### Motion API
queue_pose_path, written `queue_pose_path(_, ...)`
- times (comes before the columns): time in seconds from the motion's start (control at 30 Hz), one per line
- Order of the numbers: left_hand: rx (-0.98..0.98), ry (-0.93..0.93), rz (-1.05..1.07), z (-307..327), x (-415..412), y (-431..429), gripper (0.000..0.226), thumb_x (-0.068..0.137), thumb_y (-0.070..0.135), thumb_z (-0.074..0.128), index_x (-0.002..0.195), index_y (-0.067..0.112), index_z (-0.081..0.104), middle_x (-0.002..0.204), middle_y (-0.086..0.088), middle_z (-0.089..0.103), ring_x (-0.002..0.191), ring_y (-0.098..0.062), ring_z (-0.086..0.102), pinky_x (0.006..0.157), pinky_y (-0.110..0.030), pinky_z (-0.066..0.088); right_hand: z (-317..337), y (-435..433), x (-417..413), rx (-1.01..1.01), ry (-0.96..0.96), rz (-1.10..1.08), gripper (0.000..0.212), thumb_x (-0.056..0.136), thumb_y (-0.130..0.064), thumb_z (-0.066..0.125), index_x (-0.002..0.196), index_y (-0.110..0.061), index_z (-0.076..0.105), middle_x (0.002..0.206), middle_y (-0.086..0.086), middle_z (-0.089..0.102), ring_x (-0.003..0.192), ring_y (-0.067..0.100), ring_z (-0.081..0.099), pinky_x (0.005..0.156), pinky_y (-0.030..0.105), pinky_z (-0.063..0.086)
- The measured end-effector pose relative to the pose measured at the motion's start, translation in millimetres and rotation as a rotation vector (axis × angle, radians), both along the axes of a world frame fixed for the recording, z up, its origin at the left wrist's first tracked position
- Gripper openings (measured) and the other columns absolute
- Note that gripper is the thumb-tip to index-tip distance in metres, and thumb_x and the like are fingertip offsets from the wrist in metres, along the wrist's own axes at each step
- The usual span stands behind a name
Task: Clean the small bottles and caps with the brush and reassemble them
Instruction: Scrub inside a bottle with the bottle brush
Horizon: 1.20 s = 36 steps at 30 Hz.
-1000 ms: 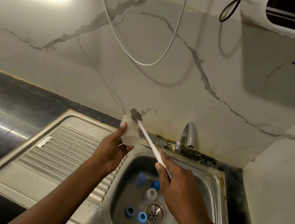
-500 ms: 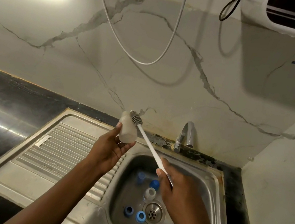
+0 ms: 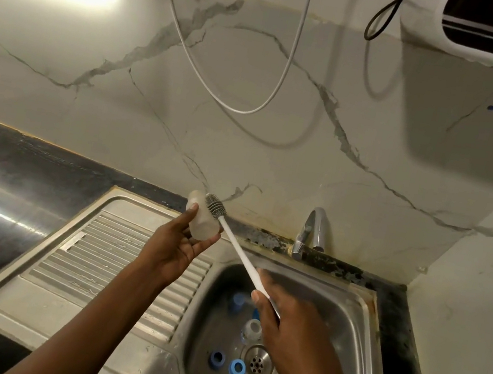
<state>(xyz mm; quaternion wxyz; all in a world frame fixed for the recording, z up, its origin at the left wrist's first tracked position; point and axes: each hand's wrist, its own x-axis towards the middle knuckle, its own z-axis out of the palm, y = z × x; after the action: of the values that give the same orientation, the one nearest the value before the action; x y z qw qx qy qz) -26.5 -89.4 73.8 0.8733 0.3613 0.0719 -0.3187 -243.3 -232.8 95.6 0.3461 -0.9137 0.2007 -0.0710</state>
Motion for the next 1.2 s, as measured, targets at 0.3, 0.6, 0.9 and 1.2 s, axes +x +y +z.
queue_pose_path(0.3, -0.076, 0.034, -0.063, 0.3, -11.2, -3.0, 0.061, 0.09, 0.021, 0.072, 0.141, -0.005, 0.052, 0.134, -0.033, 0.064, 0.116, -0.043, 0.071, 0.091, -0.052, 0.06, -2.5, -3.7, -10.8, 0.089, -0.005, -0.044, 0.05, 0.104, -0.051, 0.045, 0.154, -0.047, 0.039, 0.081, -0.013, 0.066, 0.075, 0.004, 0.07, 0.069, 0.018, 0.058)
queue_pose_path(0.6, -0.109, 0.041, -0.171, -0.2, -18.8, -4.6, 0.061, 0.096, 0.022, 0.07, 0.148, -0.001, 0.048, 0.137, -0.032, 0.063, 0.124, -0.046, 0.066, 0.095, -0.052, 0.059, 15.8, -7.0, 12.7, -0.047, -0.077, -0.06, 0.051, 0.106, -0.051, 0.045, 0.156, -0.041, 0.04, 0.104, -0.009, 0.071, 0.069, -0.004, 0.06, 0.055, 0.005, 0.045)
queue_pose_path(0.9, 0.201, -0.083, -0.074, 1.1, -11.4, -1.8, 0.063, 0.08, 0.029, 0.08, 0.133, 0.003, 0.06, 0.118, -0.023, 0.074, 0.1, -0.033, 0.077, 0.074, -0.038, 0.066, 10.0, -7.7, 6.2, -0.046, -0.028, 0.005, 0.051, 0.106, -0.049, 0.045, 0.156, -0.041, 0.038, 0.109, -0.009, 0.071, 0.074, -0.002, 0.062, 0.067, 0.011, 0.054)
queue_pose_path(1.2, 0.18, -0.059, -0.003, 1.1, 18.4, 12.9, 0.056, 0.092, 0.026, 0.073, 0.138, 0.0, 0.056, 0.112, -0.022, 0.074, 0.101, -0.033, 0.073, 0.075, -0.038, 0.066, -7.8, -10.1, -26.3, -0.011, -0.009, 0.026, 0.056, 0.099, -0.061, 0.036, 0.154, -0.049, 0.039, 0.083, -0.011, 0.068, 0.089, -0.009, 0.065, 0.076, 0.018, 0.056)
